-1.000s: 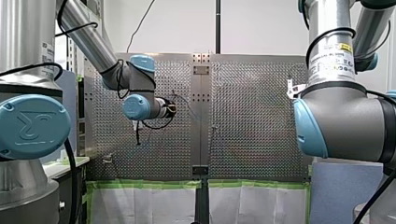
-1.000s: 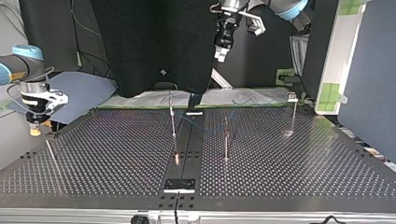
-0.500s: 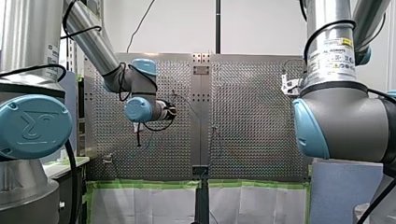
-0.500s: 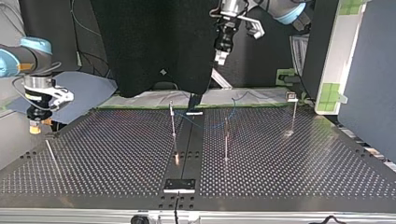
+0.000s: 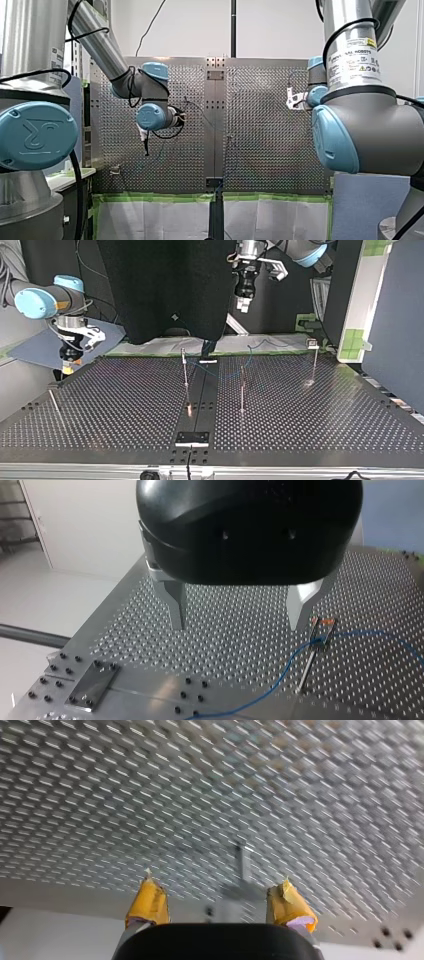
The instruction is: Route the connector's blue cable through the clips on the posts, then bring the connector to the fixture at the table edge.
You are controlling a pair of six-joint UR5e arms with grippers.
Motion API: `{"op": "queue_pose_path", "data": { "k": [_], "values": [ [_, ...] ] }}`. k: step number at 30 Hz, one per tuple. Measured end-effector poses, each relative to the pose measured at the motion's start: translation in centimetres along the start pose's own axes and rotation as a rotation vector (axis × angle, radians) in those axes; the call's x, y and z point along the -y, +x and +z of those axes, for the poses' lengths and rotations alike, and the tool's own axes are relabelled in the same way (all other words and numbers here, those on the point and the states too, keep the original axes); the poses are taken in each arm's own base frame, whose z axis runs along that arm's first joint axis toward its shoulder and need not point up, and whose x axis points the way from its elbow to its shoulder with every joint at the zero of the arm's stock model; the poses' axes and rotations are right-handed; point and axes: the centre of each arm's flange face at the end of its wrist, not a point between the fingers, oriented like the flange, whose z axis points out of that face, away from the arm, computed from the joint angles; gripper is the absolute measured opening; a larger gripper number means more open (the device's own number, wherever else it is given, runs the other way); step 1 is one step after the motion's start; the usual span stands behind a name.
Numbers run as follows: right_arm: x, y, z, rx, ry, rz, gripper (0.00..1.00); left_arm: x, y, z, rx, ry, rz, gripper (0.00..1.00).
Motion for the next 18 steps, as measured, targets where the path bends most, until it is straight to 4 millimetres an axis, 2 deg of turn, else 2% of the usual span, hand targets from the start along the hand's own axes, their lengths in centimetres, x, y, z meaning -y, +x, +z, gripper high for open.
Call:
{"op": "queue_pose_path", "data": {
  "k": [18],
  "values": [
    [8.9, -8.1, -0.3, 0.072, 0.008, -0.061, 0.98, -1.2, -0.1, -0.1, 0.003, -0.099, 0.005, 1.00]
  ]
}}
